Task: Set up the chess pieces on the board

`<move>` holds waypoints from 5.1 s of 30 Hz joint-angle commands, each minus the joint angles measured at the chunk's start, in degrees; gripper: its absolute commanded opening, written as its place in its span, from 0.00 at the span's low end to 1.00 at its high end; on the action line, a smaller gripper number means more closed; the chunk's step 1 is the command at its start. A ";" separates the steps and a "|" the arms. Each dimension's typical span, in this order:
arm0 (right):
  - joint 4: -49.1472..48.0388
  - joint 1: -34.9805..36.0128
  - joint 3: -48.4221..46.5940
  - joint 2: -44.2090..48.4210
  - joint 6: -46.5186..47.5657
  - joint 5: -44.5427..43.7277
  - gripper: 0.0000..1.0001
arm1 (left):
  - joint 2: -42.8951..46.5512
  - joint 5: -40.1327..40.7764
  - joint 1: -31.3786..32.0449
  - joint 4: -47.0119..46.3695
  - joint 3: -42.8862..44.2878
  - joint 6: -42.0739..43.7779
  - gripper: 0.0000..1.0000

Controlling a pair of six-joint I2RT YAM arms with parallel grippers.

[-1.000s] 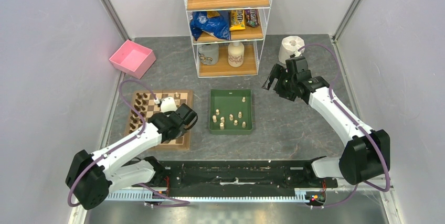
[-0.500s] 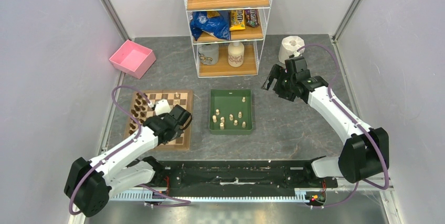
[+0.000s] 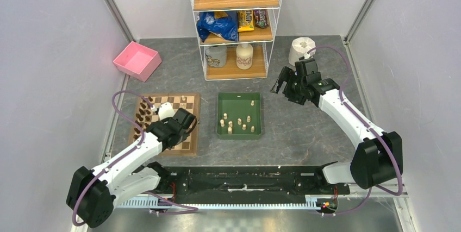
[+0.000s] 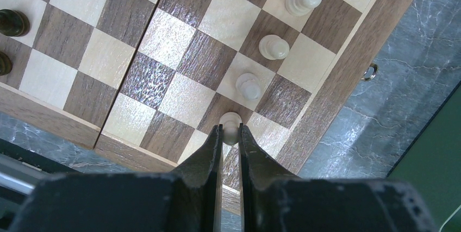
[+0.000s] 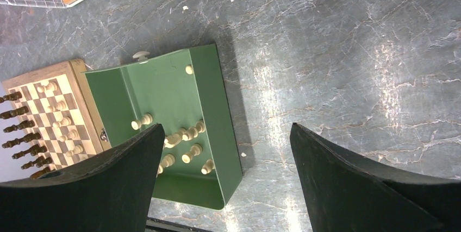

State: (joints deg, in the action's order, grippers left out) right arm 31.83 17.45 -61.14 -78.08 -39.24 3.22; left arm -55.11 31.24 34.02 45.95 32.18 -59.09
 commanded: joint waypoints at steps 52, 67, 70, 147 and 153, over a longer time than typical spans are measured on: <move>-1.53 -0.14 -1.04 -0.45 -0.27 0.68 0.94 | -1.38 0.53 -0.71 2.74 1.60 0.38 0.33; -1.48 -0.09 -1.08 -0.27 -0.22 0.45 0.94 | 1.86 1.48 -0.65 3.30 7.82 5.04 0.52; -1.47 -0.15 -0.84 0.10 -0.17 0.13 0.94 | 3.42 2.11 -0.62 2.96 11.81 8.67 0.63; -0.02 -0.32 0.32 1.89 1.10 -2.87 0.95 | -64.05 -21.14 11.59 -26.09 55.71 24.85 0.41; -0.02 -0.31 0.26 1.81 1.14 -2.78 0.94 | -64.11 -21.01 11.59 -26.27 55.79 24.58 0.39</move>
State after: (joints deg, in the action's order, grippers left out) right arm 32.03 17.39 -60.77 -76.36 -38.96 1.21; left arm -118.54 9.89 45.60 21.04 85.58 -33.10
